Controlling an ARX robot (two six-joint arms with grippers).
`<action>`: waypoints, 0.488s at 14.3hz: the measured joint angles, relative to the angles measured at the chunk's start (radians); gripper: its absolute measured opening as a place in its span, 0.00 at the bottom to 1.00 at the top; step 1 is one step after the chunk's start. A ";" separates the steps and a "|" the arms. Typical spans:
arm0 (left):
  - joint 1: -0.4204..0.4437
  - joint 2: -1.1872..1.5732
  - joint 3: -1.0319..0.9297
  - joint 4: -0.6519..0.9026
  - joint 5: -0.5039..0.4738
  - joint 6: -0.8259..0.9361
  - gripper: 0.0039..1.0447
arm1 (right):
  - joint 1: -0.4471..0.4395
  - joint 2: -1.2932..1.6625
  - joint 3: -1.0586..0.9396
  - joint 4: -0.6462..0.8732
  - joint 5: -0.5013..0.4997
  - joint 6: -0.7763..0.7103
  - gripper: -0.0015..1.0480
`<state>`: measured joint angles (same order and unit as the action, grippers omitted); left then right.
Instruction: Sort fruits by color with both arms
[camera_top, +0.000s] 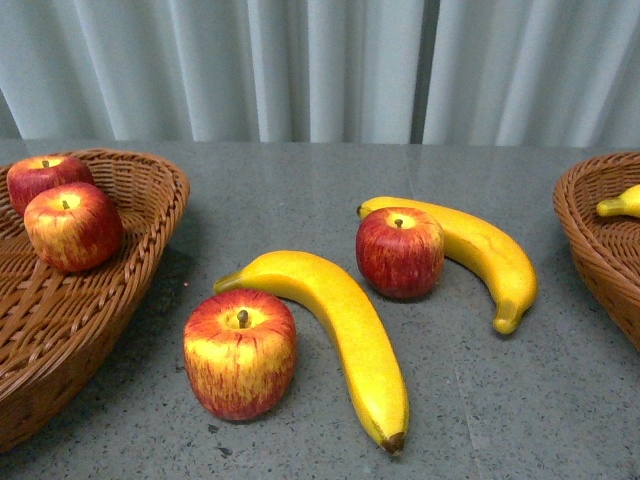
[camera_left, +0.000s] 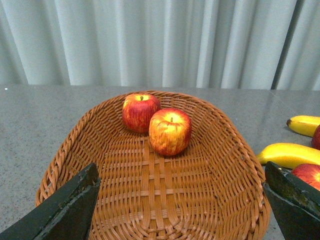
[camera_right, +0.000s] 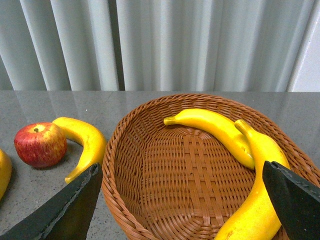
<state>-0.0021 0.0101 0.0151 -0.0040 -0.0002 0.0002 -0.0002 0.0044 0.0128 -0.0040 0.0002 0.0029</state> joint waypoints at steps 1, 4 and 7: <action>0.000 0.000 0.000 0.000 0.000 0.000 0.94 | 0.000 0.000 0.000 0.000 0.000 0.000 0.94; 0.000 0.000 0.000 0.000 0.000 0.000 0.94 | 0.000 0.000 0.000 0.000 0.000 0.000 0.94; 0.000 0.000 0.000 0.000 0.000 0.000 0.94 | 0.000 0.000 0.000 0.000 0.000 0.000 0.94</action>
<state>-0.0021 0.0101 0.0151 -0.0040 -0.0002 0.0002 -0.0002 0.0044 0.0128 -0.0040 0.0002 0.0029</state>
